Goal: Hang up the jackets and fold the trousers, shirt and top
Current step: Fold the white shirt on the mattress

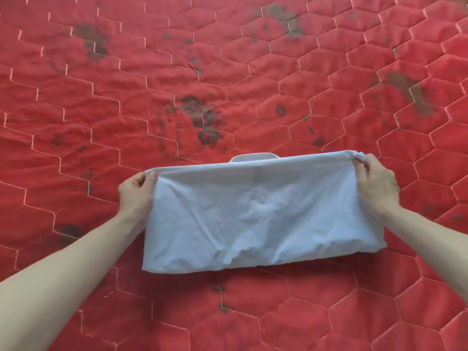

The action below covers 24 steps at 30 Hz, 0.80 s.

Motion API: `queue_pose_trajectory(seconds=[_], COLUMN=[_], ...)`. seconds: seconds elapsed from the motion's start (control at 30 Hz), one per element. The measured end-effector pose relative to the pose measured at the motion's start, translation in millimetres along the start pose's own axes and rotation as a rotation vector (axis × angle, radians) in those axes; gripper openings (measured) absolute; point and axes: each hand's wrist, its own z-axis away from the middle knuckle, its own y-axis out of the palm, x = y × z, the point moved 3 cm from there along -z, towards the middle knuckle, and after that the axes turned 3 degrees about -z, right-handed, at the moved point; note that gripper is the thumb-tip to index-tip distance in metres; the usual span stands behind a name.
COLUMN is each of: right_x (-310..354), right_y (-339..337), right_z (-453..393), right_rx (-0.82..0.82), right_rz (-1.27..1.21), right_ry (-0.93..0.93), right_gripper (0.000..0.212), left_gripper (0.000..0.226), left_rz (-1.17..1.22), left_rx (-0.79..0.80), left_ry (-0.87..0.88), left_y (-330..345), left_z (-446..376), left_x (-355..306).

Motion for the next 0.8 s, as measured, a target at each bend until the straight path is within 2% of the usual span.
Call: queue_pose_trajectory(seconds=[0.2,0.3,0.4,0.47,0.5,0.53,0.6,0.67,0.73,0.8], right_x=[-7,-6,3,16,26,38,63,85,102,102], right_y=[20,25,24,23,25,28,45,73,103,124], right_z=[-27,-31,-28,-19,-12,-2,28,60,83,88], right_rx=[-0.022,-0.033,-0.067,-0.114,-0.133,-0.131,-0.045,0.082,0.170,0.211], right_rz=[0.169,0.201,0.205,0.226,0.217,0.202,0.200,0.241,0.299,0.345], right_ry=[0.021,0.041,0.049,-0.025,-0.115,-0.242,-0.523,-0.709,-0.775,-0.692], right_gripper=[0.048,0.049,0.030,0.039,0.045,0.048,0.051,0.055,0.056,0.059], left_gripper=[0.046,0.050,0.029,0.032,0.037,0.041,0.047,0.055,0.061,0.065], left_rz=[-0.204,-0.257,-0.362,-0.533,-0.594,-0.638,-0.703,-0.808,-0.892,-0.955], left_rx=[-0.124,-0.224,-0.336,-0.430,-0.423,-0.364,-0.125,0.109,0.228,0.254], left_ry=[0.115,0.041,-0.007,0.077,0.193,0.352,0.663,0.853,0.905,0.862], left_y=[22,26,25,28,35,46,79,119,153,171], left_z=[-21,-30,-25,-6,8,26,68,105,125,121], left_x=[1,3,-1,-12,-18,-24,-26,-17,-7,4])
